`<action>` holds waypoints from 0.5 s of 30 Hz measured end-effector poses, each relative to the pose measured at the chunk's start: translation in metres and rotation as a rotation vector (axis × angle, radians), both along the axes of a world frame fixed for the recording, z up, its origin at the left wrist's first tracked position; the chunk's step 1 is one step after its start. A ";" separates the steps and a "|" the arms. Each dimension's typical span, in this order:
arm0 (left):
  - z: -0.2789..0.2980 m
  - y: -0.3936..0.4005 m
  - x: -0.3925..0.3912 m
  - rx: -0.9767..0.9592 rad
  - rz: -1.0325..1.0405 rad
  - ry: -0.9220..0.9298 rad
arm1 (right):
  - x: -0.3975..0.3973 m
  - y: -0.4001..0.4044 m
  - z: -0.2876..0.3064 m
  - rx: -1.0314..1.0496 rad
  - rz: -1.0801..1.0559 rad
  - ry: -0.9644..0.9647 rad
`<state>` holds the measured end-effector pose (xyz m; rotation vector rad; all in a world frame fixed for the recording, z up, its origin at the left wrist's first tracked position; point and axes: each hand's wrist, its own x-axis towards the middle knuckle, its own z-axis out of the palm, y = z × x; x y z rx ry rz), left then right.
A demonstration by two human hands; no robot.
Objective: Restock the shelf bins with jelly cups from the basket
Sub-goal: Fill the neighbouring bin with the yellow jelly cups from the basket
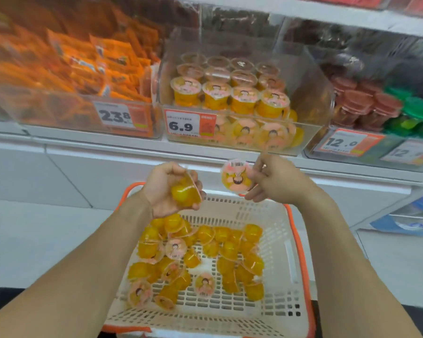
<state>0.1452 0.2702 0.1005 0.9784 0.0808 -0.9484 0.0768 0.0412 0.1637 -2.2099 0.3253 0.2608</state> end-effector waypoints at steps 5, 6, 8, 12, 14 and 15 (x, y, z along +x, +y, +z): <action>0.073 0.003 0.016 0.329 -0.274 -0.371 | 0.018 0.021 0.063 -0.266 0.110 -0.397; 0.089 0.003 0.020 0.346 -0.271 -0.443 | 0.023 0.025 0.074 -0.310 0.117 -0.472; 0.118 0.004 0.024 0.310 -0.255 -0.515 | 0.031 0.030 0.092 -0.368 0.119 -0.564; 0.151 -0.002 0.026 0.363 -0.116 -0.759 | 0.042 0.033 0.126 -0.542 0.199 -0.612; 0.154 -0.002 0.027 0.416 -0.028 -0.829 | 0.049 0.036 0.135 -0.540 0.243 -0.631; 0.152 0.000 0.027 0.395 0.002 -0.772 | 0.053 0.039 0.136 -0.501 0.257 -0.653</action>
